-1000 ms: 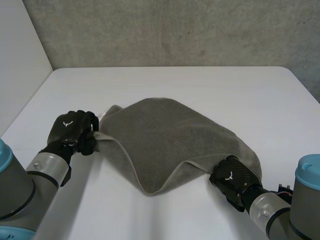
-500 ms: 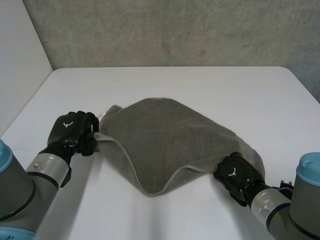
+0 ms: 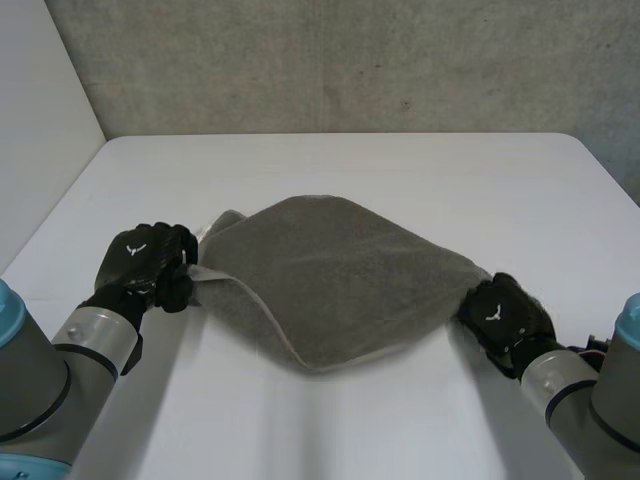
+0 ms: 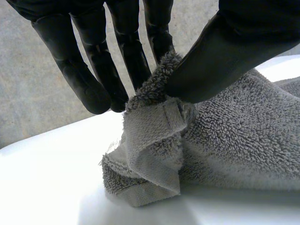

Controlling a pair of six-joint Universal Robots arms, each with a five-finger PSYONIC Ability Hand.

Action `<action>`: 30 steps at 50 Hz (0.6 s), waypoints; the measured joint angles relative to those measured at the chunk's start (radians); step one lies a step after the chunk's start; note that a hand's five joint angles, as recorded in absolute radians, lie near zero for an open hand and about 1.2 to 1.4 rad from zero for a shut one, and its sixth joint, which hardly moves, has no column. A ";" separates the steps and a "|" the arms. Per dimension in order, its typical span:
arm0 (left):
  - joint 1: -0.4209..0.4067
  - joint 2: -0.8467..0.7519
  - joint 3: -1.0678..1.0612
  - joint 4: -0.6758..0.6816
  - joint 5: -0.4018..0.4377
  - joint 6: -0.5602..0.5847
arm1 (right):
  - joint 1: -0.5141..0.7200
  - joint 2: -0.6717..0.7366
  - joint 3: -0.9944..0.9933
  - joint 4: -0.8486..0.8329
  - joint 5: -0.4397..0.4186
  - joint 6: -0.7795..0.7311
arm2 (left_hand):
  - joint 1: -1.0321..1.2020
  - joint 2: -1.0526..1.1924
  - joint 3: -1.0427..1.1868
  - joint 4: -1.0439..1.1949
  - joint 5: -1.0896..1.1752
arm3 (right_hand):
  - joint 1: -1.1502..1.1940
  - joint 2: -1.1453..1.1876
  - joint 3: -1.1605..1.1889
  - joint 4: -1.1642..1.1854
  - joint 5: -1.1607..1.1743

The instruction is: Fold the towel.

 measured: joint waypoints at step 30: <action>-0.002 -0.001 0.000 0.000 0.000 0.000 | -0.122 -0.015 -0.002 -0.212 -0.037 0.039 | 0.000 0.000 0.000 0.000 0.000 | -0.003 -0.030 0.007 -0.007 0.032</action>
